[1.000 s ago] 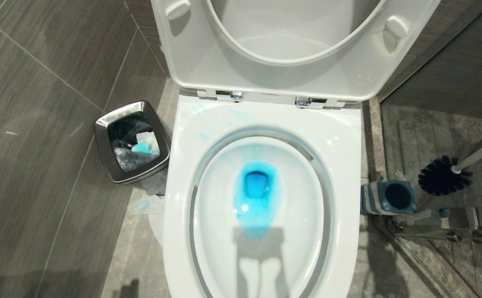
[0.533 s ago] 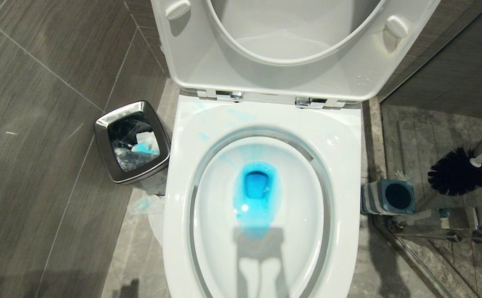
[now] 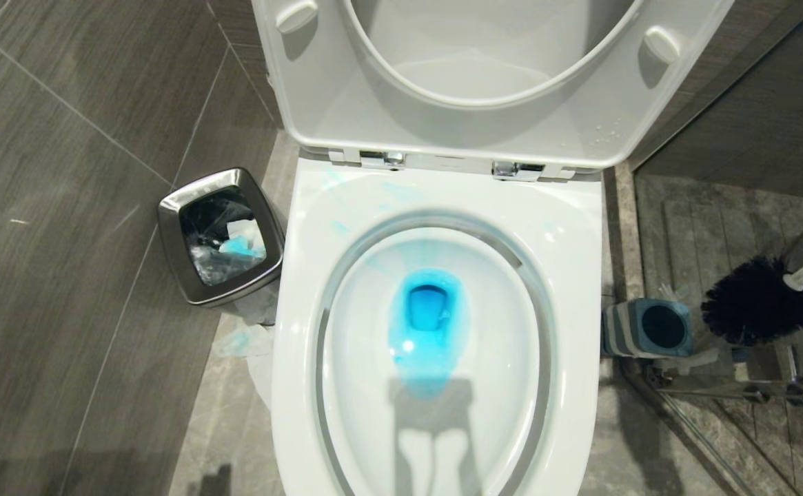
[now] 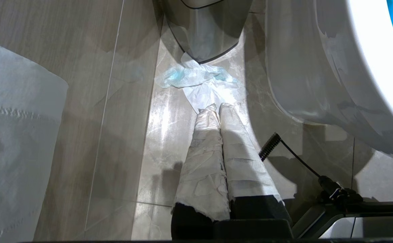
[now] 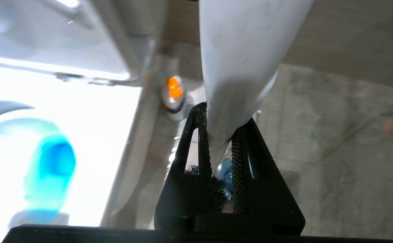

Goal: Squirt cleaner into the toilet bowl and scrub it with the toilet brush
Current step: Scrub the toilet bowl

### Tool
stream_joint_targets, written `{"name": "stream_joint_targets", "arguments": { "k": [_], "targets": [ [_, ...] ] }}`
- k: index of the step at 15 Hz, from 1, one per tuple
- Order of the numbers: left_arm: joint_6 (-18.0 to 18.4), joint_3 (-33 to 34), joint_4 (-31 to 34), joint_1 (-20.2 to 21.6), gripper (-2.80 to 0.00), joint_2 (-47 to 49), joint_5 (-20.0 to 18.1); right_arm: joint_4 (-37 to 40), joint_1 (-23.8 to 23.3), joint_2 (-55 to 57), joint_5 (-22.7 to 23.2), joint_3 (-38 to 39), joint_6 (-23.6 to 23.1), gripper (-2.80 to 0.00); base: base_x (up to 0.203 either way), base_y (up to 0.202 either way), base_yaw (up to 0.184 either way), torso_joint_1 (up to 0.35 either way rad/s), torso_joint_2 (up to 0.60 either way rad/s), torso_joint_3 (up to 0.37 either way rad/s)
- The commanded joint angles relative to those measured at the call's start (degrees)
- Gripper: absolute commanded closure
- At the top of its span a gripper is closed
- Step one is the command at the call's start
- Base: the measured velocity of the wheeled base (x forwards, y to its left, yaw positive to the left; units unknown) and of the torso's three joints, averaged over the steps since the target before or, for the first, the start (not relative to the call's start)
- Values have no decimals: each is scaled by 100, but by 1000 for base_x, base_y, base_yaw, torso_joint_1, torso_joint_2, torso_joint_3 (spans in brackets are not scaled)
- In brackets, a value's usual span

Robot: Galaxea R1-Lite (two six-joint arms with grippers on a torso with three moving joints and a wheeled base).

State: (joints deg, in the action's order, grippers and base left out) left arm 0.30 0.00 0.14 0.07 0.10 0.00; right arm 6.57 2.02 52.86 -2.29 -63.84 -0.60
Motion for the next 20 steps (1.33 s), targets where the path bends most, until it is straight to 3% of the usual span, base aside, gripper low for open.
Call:
{"name": "stream_joint_targets", "arguments": {
  "k": [1,8,20],
  "targets": [
    [5,0,4,1,0,-1,9,72,202,-136,55,-93,-7,0,0,0,0,0,0,0],
    [5,0,3,1,0,-1,8,66,1007,-25,295,-186,-47,0,0,0,0,0,0,0],
    [5,0,2,1,0,-1,8,20,2242,872,200,-1067,-243,0,0,0,0,0,0,0]
  ]
}}
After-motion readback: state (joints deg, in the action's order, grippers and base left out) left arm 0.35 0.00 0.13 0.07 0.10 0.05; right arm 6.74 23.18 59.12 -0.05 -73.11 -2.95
